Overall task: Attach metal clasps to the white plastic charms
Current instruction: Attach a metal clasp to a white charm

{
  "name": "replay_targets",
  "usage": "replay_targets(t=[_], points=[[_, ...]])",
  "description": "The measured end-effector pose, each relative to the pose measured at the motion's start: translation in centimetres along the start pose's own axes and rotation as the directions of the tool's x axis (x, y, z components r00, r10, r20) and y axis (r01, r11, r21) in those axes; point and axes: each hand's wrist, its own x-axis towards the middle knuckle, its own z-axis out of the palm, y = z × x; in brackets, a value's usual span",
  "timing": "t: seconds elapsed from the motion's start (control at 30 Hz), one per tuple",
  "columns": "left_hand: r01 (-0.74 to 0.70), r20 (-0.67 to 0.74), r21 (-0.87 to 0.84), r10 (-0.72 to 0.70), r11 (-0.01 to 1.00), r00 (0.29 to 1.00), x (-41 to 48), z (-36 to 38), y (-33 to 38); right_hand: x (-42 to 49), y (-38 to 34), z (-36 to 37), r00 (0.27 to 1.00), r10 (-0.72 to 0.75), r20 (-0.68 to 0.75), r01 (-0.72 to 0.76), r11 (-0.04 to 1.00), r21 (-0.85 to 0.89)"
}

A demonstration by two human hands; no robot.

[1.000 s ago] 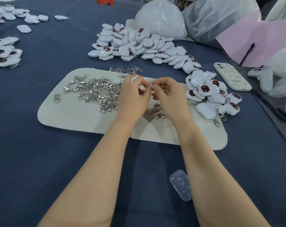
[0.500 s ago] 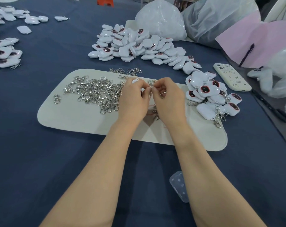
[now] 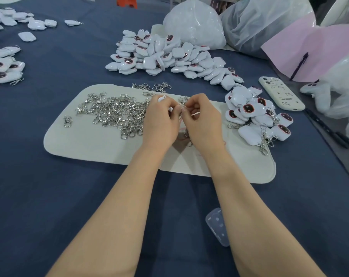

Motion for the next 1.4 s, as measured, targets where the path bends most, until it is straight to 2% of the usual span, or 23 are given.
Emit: replay_targets(t=[0.3, 0.53, 0.77, 1.17, 1.3, 1.4], points=[[-0.003, -0.008, 0.003, 0.003, 1.0, 1.0, 0.09, 0.0, -0.06, 0.04, 0.17, 0.1, 1.0, 0.016, -0.01, -0.016, 1.0, 0.014], [-0.031, -0.01, 0.023, 0.031, 0.999, 0.999, 0.02, 0.18, -0.23, -0.08, 0.09, 0.33, 0.998, 0.062, -0.011, -0.06, 0.992, 0.111], [-0.031, -0.004, 0.034, 0.031, 0.999, 1.0, 0.09, -0.09, -0.33, 0.07, 0.16, 0.33, 0.997, 0.023, 0.071, -0.027, 0.998, 0.059], [0.033, 0.04, 0.002, -0.033, 0.999, 0.999, 0.1, -0.22, -0.03, -0.19, 0.1, 0.23, 0.994, -0.074, 0.079, 0.077, 0.996, -0.034], [0.049, 0.073, 0.006, -0.049, 0.999, 0.996, 0.1, -0.35, 0.12, -0.09, 0.15, 0.14, 0.995, -0.046, 0.085, 0.049, 0.999, -0.024], [0.013, 0.1, 0.103, -0.023, 0.995, 0.995, 0.14, -0.46, -0.1, 0.0, 0.37, 0.07, 0.995, 0.005, 0.104, -0.005, 1.0, 0.005]])
